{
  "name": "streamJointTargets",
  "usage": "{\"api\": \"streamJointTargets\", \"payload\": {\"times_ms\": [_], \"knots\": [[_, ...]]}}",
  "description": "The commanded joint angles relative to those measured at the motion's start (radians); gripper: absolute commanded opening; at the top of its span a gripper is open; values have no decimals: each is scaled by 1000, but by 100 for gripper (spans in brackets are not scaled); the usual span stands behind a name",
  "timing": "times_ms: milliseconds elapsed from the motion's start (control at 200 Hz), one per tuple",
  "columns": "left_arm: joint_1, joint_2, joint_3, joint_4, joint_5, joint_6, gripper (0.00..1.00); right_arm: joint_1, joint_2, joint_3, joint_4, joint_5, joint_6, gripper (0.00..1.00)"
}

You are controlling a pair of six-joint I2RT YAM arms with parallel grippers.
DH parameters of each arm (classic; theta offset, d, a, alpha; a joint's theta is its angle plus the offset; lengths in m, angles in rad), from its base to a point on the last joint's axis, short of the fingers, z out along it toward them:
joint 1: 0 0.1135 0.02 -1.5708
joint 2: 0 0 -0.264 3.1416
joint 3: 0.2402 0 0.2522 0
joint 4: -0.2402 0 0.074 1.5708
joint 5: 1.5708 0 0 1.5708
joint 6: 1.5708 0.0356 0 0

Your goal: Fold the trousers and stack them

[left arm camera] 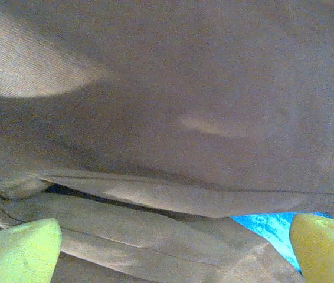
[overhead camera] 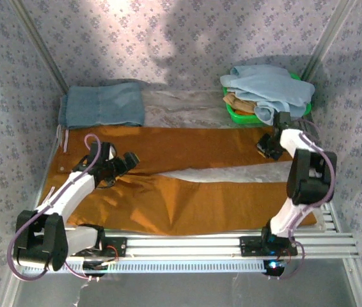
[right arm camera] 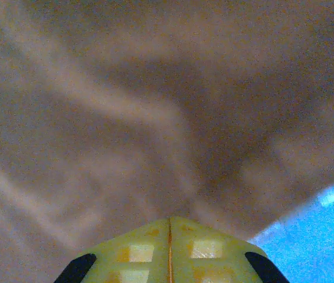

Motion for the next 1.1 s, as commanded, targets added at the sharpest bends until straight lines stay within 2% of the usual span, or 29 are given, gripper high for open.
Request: {"api": "streamJointTargets", "payload": {"times_ms": [0,65,205,385,500,665,829,959,1094], "knots": [[-36,-34,-28,59,-57,-80,99,64,-186,-131,-117,73,78,10],[-51,-15,-56,106,-64,-113,99,105,-254,-223,-145,28,92,10],[-71,80,-58,165,-83,-149,99,136,-293,-363,-166,-48,99,3],[-71,180,-30,193,-93,-175,99,126,-252,-448,-126,-15,99,0],[-71,193,-24,196,-102,-189,99,96,-179,-427,-103,16,72,0],[-71,173,-17,158,-166,-206,100,-3,-92,-348,-63,35,43,0],[-71,214,-2,170,-177,-239,100,-18,9,-233,-46,54,26,0],[-71,230,32,123,-215,-280,100,-27,20,-202,-54,90,26,0],[-71,158,37,52,-297,-335,100,-68,-7,-210,-47,96,27,0]]}}
